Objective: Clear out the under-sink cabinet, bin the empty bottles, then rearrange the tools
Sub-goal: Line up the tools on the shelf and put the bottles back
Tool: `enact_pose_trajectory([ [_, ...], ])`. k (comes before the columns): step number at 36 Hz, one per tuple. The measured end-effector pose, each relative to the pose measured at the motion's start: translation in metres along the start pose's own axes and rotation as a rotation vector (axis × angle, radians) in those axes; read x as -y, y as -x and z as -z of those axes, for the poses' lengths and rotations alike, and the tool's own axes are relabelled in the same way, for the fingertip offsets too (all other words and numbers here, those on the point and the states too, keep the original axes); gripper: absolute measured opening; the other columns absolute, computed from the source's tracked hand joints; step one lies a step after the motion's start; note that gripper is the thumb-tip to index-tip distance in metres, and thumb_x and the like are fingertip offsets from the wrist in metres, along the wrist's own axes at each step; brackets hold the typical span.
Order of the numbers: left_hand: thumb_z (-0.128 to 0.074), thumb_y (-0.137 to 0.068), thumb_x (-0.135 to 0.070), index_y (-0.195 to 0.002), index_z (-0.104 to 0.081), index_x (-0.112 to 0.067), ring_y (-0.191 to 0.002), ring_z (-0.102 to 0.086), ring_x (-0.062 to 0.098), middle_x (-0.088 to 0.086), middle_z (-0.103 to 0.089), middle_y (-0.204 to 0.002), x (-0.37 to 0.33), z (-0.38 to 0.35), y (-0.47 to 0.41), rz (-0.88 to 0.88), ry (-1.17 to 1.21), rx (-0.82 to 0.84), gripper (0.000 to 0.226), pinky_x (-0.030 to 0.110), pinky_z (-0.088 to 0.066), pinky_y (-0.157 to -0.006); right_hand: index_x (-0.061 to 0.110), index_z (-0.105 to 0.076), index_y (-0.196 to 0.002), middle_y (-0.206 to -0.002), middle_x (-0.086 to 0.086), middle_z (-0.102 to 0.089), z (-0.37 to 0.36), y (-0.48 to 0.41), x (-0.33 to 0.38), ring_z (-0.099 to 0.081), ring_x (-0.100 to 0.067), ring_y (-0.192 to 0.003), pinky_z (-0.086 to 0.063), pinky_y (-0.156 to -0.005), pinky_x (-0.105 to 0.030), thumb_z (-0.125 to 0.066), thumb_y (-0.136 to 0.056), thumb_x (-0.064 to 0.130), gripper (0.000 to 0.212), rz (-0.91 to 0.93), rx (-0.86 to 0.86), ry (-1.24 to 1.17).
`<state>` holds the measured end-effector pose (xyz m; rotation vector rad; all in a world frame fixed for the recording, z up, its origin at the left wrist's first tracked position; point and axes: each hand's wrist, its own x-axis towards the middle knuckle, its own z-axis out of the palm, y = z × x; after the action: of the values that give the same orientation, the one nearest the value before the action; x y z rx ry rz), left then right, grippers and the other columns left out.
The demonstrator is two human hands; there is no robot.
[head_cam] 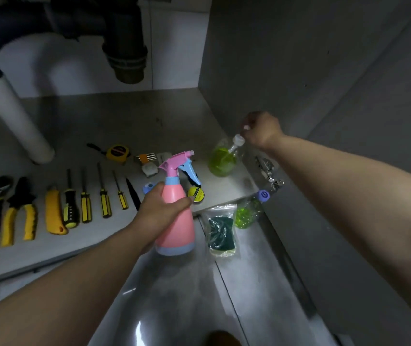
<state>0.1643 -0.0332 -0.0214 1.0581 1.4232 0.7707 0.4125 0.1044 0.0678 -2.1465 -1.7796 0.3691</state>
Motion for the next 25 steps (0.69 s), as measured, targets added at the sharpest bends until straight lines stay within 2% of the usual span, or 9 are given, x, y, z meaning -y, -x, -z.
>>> enact_pose_trajectory([
  [2, -0.083, -0.079, -0.041, -0.112, -0.060, -0.027, -0.093, -0.069, 0.028, 0.004, -0.069, -0.105, -0.001, 0.000, -0.009, -0.005, 0.024, -0.005, 0.042, 0.053, -0.060, -0.083, 0.014, -0.074, -0.109, -0.116, -0.010, -0.072, -0.008, -0.017, -0.006, -0.065, -0.026, -0.113, -0.045, -0.086, -0.021, -0.062, -0.085, 0.013, 0.026, -0.048, -0.031, -0.043],
  [7, -0.085, -0.076, -0.044, -0.108, -0.060, -0.035, -0.090, -0.073, 0.025, 0.000, -0.073, -0.101, 0.001, 0.001, -0.022, -0.015, 0.048, 0.004, 0.042, 0.052, -0.062, -0.079, 0.017, -0.072, -0.116, -0.126, -0.006, -0.068, -0.024, -0.045, -0.027, -0.062, -0.024, -0.120, -0.044, -0.094, -0.021, -0.063, -0.088, 0.016, 0.030, -0.131, -0.089, -0.123],
  [9, -0.084, -0.075, -0.047, -0.109, -0.060, -0.037, -0.090, -0.072, 0.024, -0.002, -0.072, -0.102, 0.002, 0.002, -0.024, -0.018, 0.028, 0.001, 0.043, 0.051, -0.062, -0.078, 0.017, -0.072, -0.115, -0.125, -0.005, -0.069, -0.031, -0.048, -0.030, -0.063, -0.024, -0.119, -0.044, -0.095, -0.023, -0.064, -0.089, 0.022, 0.027, -0.127, -0.117, -0.158],
  [13, -0.083, -0.077, -0.047, -0.110, -0.059, -0.036, -0.091, -0.070, 0.022, -0.004, -0.070, -0.103, 0.003, 0.003, -0.022, -0.022, 0.016, -0.002, 0.042, 0.049, -0.062, -0.079, 0.017, -0.073, -0.106, -0.114, -0.003, -0.073, -0.039, -0.049, -0.033, -0.067, -0.022, -0.110, -0.046, -0.088, -0.021, -0.066, -0.088, 0.027, 0.022, -0.139, -0.154, -0.248],
  [16, -0.083, -0.077, -0.046, -0.113, -0.059, -0.037, -0.093, -0.069, 0.022, -0.004, -0.069, -0.105, 0.003, 0.002, -0.019, -0.015, 0.023, -0.003, 0.044, 0.048, -0.061, -0.080, 0.015, -0.072, -0.112, -0.117, -0.005, -0.072, -0.035, -0.052, -0.035, -0.066, -0.021, -0.113, -0.050, -0.097, -0.026, -0.071, -0.086, 0.025, 0.028, -0.160, -0.113, -0.230],
  [18, -0.083, -0.077, -0.046, -0.114, -0.059, -0.036, -0.094, -0.068, 0.023, -0.003, -0.068, -0.107, 0.003, 0.002, -0.017, -0.003, 0.030, 0.000, 0.045, 0.048, -0.061, -0.080, 0.016, -0.072, -0.112, -0.116, -0.003, -0.073, -0.032, -0.055, -0.035, -0.067, -0.018, -0.110, -0.051, -0.093, -0.024, -0.078, -0.080, 0.023, 0.034, -0.189, -0.081, -0.235],
  [21, -0.083, -0.077, -0.047, -0.112, -0.058, -0.036, -0.093, -0.068, 0.022, -0.003, -0.067, -0.107, 0.004, 0.003, -0.018, -0.001, 0.017, -0.001, 0.045, 0.047, -0.061, -0.080, 0.016, -0.073, -0.109, -0.112, 0.001, -0.073, -0.031, -0.058, -0.034, -0.067, -0.012, -0.103, -0.043, -0.079, -0.016, -0.079, -0.078, 0.024, 0.032, -0.209, -0.089, -0.240],
  [25, -0.083, -0.076, -0.048, -0.111, -0.057, -0.040, -0.093, -0.068, 0.021, -0.006, -0.067, -0.106, 0.006, 0.004, -0.021, -0.009, 0.001, -0.003, 0.044, 0.048, -0.061, -0.080, 0.017, -0.073, -0.100, -0.103, 0.002, -0.073, -0.036, -0.058, -0.032, -0.065, -0.009, -0.093, -0.042, -0.075, -0.016, -0.080, -0.075, 0.021, 0.026, -0.188, -0.133, -0.250],
])
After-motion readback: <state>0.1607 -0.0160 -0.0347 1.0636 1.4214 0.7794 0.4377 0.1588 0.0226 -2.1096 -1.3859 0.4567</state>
